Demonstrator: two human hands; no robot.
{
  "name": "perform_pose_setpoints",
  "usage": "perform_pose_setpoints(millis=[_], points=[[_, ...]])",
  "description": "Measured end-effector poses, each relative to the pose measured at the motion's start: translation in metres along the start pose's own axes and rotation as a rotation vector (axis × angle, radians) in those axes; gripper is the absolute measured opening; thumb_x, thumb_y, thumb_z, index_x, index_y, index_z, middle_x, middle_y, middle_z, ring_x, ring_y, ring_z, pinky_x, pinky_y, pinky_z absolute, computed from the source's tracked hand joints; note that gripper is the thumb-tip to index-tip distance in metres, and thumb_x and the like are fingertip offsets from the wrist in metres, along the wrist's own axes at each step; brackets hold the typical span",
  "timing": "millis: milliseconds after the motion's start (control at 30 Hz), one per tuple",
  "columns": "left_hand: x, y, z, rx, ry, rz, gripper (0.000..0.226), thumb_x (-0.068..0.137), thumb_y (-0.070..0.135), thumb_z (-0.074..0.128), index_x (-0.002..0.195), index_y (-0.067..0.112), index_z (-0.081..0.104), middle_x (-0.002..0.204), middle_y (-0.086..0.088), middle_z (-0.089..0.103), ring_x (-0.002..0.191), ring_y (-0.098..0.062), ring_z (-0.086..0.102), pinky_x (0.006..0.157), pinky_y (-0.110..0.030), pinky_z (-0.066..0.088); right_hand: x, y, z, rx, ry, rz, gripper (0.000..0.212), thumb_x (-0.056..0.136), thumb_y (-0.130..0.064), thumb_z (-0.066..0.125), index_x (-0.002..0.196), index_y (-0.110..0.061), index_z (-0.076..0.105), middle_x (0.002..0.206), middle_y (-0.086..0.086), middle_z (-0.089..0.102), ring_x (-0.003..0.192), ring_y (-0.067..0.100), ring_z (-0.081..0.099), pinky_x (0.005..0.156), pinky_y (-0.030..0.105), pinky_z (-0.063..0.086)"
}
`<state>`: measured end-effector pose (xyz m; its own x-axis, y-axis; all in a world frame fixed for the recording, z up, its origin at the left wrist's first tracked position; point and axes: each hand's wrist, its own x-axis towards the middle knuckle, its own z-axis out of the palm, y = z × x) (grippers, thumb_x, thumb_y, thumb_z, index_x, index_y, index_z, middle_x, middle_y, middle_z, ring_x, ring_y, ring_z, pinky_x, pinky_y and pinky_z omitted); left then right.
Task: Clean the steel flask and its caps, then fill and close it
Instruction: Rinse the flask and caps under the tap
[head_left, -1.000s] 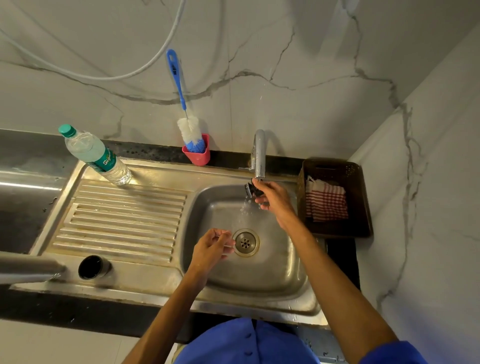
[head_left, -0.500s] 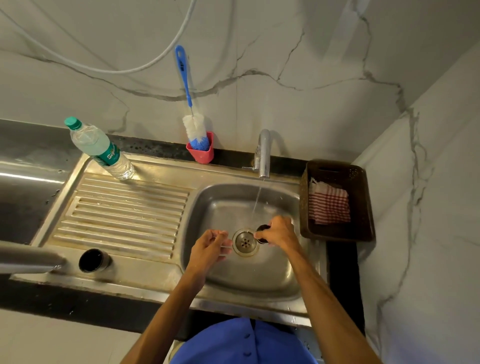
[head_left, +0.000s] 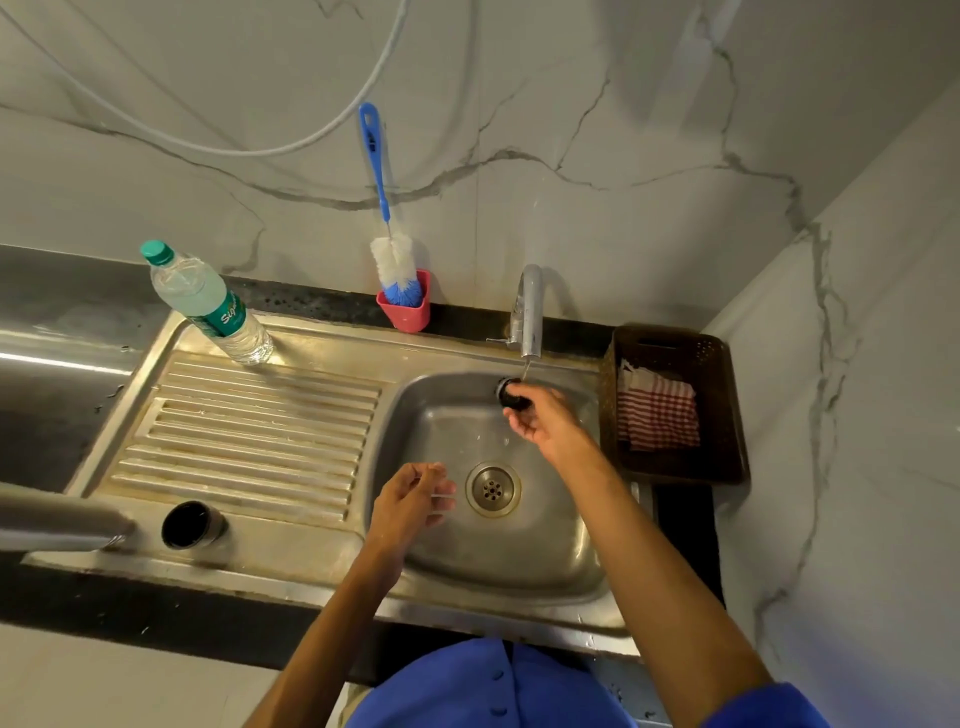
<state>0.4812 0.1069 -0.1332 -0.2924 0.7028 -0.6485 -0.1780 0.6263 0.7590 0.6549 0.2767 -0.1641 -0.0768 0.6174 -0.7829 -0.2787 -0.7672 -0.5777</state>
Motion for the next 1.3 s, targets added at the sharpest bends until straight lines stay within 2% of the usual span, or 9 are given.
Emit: perform_pose_setpoints(millis=[100, 367, 467, 567, 633, 767, 967, 1100, 1300], points=[[0.001, -0.002, -0.002, -0.012, -0.003, -0.005, 0.023, 0.105, 0.032, 0.063, 0.113, 0.012, 0.072, 0.097, -0.004, 0.081, 0.097, -0.028, 0.077, 0.093, -0.044, 0.059, -0.007, -0.001, 0.005, -0.054, -0.068, -0.035, 0.032, 0.087, -0.020, 0.080, 0.114, -0.011, 0.067, 0.114, 0.020, 0.072, 0.088, 0.024, 0.072, 0.069, 0.031, 0.060], [-0.003, -0.003, -0.007, -0.024, -0.007, -0.008, 0.024, 0.106, 0.032, 0.062, 0.114, 0.012, 0.072, 0.101, -0.007, 0.081, 0.094, -0.025, 0.077, 0.088, -0.040, 0.058, 0.003, 0.003, -0.005, 0.198, -0.109, 0.188, 0.064, 0.097, -0.065, 0.053, 0.098, -0.003, 0.071, 0.058, -0.003, 0.055, 0.044, 0.007, 0.042, 0.043, 0.018, 0.033], [-0.005, -0.003, -0.010, -0.033, -0.006, 0.001, 0.025, 0.107, 0.033, 0.061, 0.114, 0.012, 0.072, 0.102, -0.008, 0.081, 0.094, -0.025, 0.077, 0.085, -0.037, 0.058, -0.007, -0.005, -0.005, 0.039, -0.193, 0.133, 0.063, 0.082, -0.052, 0.083, 0.115, 0.000, 0.072, 0.084, 0.009, 0.070, 0.057, 0.010, 0.056, 0.049, 0.018, 0.048], [-0.006, -0.004, -0.013, -0.035, -0.005, 0.007, 0.026, 0.107, 0.033, 0.061, 0.115, 0.011, 0.072, 0.101, -0.007, 0.081, 0.096, -0.027, 0.077, 0.087, -0.040, 0.058, -0.008, -0.015, -0.005, -0.055, -0.126, -0.022, 0.059, 0.078, -0.012, 0.090, 0.131, -0.008, 0.063, 0.119, 0.017, 0.073, 0.096, 0.024, 0.073, 0.081, 0.034, 0.063], [-0.006, -0.005, -0.014, -0.039, -0.006, 0.007, 0.026, 0.107, 0.033, 0.061, 0.114, 0.011, 0.072, 0.100, -0.008, 0.081, 0.097, -0.029, 0.076, 0.089, -0.042, 0.058, -0.009, -0.020, -0.003, -0.293, -0.072, -0.172, 0.057, 0.077, 0.002, 0.085, 0.125, -0.017, 0.059, 0.127, 0.014, 0.069, 0.108, 0.027, 0.071, 0.086, 0.039, 0.063], [-0.006, -0.009, -0.019, -0.048, -0.008, 0.021, 0.026, 0.107, 0.034, 0.061, 0.115, 0.012, 0.072, 0.100, -0.006, 0.081, 0.099, -0.029, 0.076, 0.091, -0.043, 0.058, -0.032, -0.029, -0.005, -1.277, -0.077, -0.451, 0.057, 0.071, -0.025, 0.094, 0.119, -0.024, 0.062, 0.117, -0.004, 0.064, 0.108, 0.017, 0.063, 0.089, 0.034, 0.055], [-0.006, -0.019, -0.030, -0.088, 0.005, 0.023, 0.024, 0.106, 0.034, 0.062, 0.114, 0.014, 0.073, 0.100, -0.008, 0.080, 0.094, -0.026, 0.076, 0.094, -0.044, 0.057, -0.084, -0.027, -0.034, -0.550, -0.402, -0.171, 0.052, 0.081, -0.033, 0.086, 0.128, -0.013, 0.070, 0.116, 0.012, 0.077, 0.092, 0.029, 0.076, 0.085, 0.043, 0.063], [-0.012, -0.026, -0.042, -0.092, -0.010, 0.027, 0.026, 0.105, 0.033, 0.063, 0.115, 0.011, 0.072, 0.095, -0.006, 0.080, 0.089, -0.023, 0.074, 0.091, -0.043, 0.057, -0.063, 0.056, -0.043, -1.570, 0.137, -0.216, 0.022, 0.081, -0.018, 0.083, 0.099, -0.008, 0.076, 0.091, 0.007, 0.071, 0.085, 0.024, 0.072, 0.059, 0.025, 0.049], [-0.028, -0.033, -0.083, -0.126, 0.076, 0.007, 0.024, 0.108, 0.025, 0.059, 0.116, 0.007, 0.071, 0.105, -0.017, 0.078, 0.088, -0.025, 0.074, 0.078, -0.035, 0.057, -0.064, 0.086, -0.019, -1.564, 0.150, -0.358, 0.041, 0.071, -0.044, 0.081, 0.103, -0.024, 0.063, 0.103, 0.008, 0.069, 0.095, 0.029, 0.066, 0.070, 0.030, 0.045]])
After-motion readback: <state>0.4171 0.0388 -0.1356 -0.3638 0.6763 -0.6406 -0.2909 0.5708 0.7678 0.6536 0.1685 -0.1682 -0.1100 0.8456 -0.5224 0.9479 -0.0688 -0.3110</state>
